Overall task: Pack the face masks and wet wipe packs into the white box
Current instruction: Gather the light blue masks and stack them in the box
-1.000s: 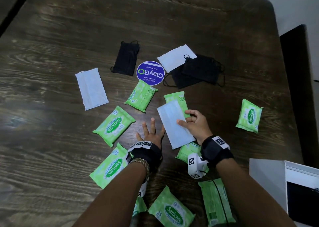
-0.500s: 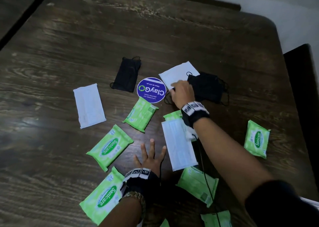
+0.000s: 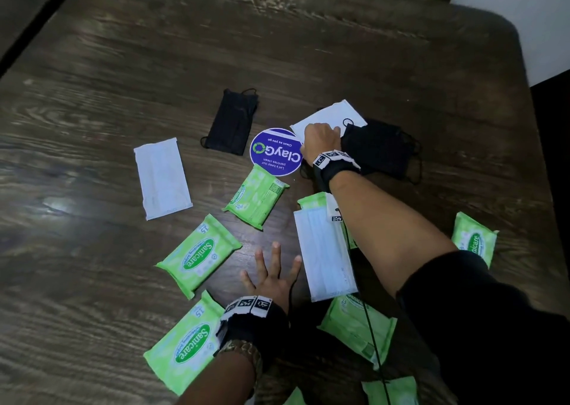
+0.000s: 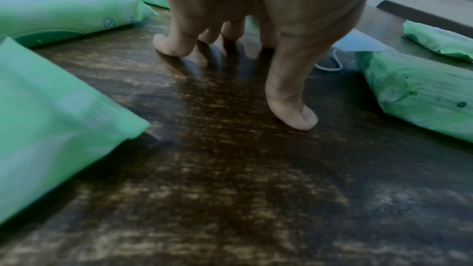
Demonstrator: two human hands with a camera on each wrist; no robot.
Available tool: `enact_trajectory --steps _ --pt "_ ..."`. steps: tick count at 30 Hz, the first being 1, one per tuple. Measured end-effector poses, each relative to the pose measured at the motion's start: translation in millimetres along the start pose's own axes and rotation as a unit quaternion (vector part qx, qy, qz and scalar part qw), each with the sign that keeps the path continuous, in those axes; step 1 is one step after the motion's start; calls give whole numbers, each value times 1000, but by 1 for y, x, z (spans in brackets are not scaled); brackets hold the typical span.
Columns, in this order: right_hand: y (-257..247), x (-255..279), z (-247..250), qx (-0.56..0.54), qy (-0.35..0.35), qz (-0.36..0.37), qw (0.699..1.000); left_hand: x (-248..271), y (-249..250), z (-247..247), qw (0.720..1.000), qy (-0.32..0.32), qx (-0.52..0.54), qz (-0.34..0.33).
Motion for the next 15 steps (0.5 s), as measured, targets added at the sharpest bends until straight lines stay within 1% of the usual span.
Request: enact_trajectory --steps 3,5,8,10,12,15 --pt "8 13 22 -31 21 5 999 -1 -1 2 1000 4 8 1" --pt "22 31 45 -96 50 4 994 -2 -1 1 1000 0 6 -3" --pt "50 73 88 -230 108 20 967 -5 -4 0 999 18 26 -9" --pt "63 108 117 -290 127 53 947 -5 -4 0 1000 14 7 -7" --pt "69 143 135 -327 101 76 936 -2 0 2 1000 -3 -9 -5" --pt "72 188 147 -396 21 107 912 7 0 10 1000 -8 6 -21"
Point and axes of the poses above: each hand's wrist, its own x-axis away from the middle knuckle, its own z-axis out of the back of the hand, y = z × x, the point moved 9 cm from there along -x, towards the middle knuckle, and after that the axes turned 12 degrees about x, right-handed, at the moved point
